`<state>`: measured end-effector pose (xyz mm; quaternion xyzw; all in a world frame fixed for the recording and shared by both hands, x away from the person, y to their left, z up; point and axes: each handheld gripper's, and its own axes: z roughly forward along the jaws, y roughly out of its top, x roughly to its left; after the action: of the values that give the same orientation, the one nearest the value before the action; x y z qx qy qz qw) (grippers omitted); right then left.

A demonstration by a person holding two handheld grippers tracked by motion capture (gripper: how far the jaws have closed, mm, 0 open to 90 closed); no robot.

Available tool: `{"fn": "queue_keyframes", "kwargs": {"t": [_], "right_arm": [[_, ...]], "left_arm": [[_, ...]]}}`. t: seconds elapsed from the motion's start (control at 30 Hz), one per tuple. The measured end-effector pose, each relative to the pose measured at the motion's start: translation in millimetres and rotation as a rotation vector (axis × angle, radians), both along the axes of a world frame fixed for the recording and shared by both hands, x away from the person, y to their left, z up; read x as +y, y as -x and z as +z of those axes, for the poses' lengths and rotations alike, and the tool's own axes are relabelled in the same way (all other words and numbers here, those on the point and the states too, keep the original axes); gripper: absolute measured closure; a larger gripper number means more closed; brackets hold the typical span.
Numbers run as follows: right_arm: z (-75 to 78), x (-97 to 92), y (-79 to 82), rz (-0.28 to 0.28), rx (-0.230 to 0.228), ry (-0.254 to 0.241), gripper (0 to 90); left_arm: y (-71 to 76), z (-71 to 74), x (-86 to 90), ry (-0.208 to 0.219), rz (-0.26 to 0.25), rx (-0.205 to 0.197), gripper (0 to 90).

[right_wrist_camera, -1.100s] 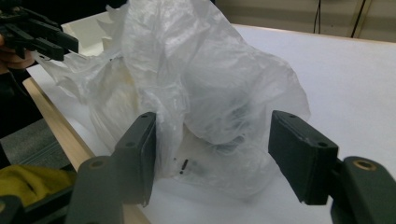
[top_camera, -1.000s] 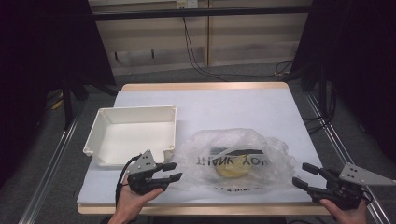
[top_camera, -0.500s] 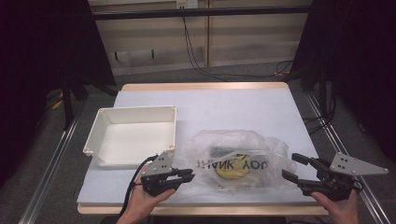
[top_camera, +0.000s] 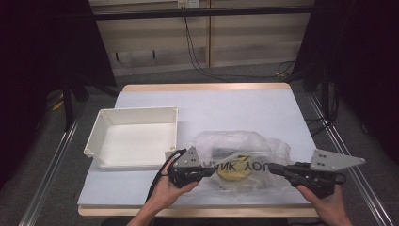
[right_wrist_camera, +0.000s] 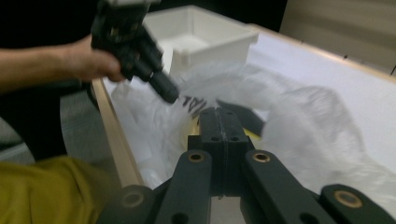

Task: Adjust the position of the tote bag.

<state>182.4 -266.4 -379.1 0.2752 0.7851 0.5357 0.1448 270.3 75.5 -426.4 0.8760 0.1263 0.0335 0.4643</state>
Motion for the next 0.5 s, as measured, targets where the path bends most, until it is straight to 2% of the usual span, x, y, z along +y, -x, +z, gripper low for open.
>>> {"fn": "queue_keyframes", "kwargs": {"t": [0.03,0.07,0.1,0.13,0.17,0.2,0.23,0.27,0.3,0.47,0.5], "right_arm": [[-6.1,6.1,-8.8,0.012,0.03,0.033,90.0],[-6.1,6.1,-8.8,0.012,0.03,0.033,90.0],[-11.8,9.5,-18.0,0.006,0.052,0.062,90.0],[-11.8,9.5,-18.0,0.006,0.052,0.062,90.0],[-17.2,10.1,-28.5,-0.011,0.072,0.091,90.0],[-17.2,10.1,-28.5,-0.011,0.072,0.091,90.0],[-20.8,10.4,-36.7,-0.025,0.083,0.111,90.0],[-20.8,10.4,-36.7,-0.025,0.083,0.111,90.0],[-23.9,10.3,-47.6,-0.041,0.089,0.129,90.0],[-22.7,9.5,-65.1,-0.063,0.097,0.108,90.0],[-22.6,9.2,-68.4,-0.065,0.101,0.099,90.0]], "left_arm": [[-1.9,-0.1,-3.2,0.002,0.008,0.003,90.0],[-4.7,1.1,-4.9,-0.01,0.014,-0.001,90.0],[-9.1,2.5,-9.3,-0.007,0.005,-0.003,90.0],[-9.1,2.5,-9.3,-0.007,0.005,-0.003,90.0],[-8.1,5.4,-13.5,0.013,0.0,0.003,90.0],[-8.1,5.4,-13.5,0.013,0.0,0.003,90.0],[-6.1,9.0,-18.2,-0.002,-0.016,-0.01,90.0],[-6.1,9.0,-18.2,-0.002,-0.016,-0.01,90.0],[-3.9,11.1,-22.9,-0.009,-0.036,-0.016,90.0],[-5.6,11.0,-28.6,-0.009,-0.044,-0.014,90.0],[-11.4,8.0,-28.2,-0.025,-0.022,0.002,90.0]]}}
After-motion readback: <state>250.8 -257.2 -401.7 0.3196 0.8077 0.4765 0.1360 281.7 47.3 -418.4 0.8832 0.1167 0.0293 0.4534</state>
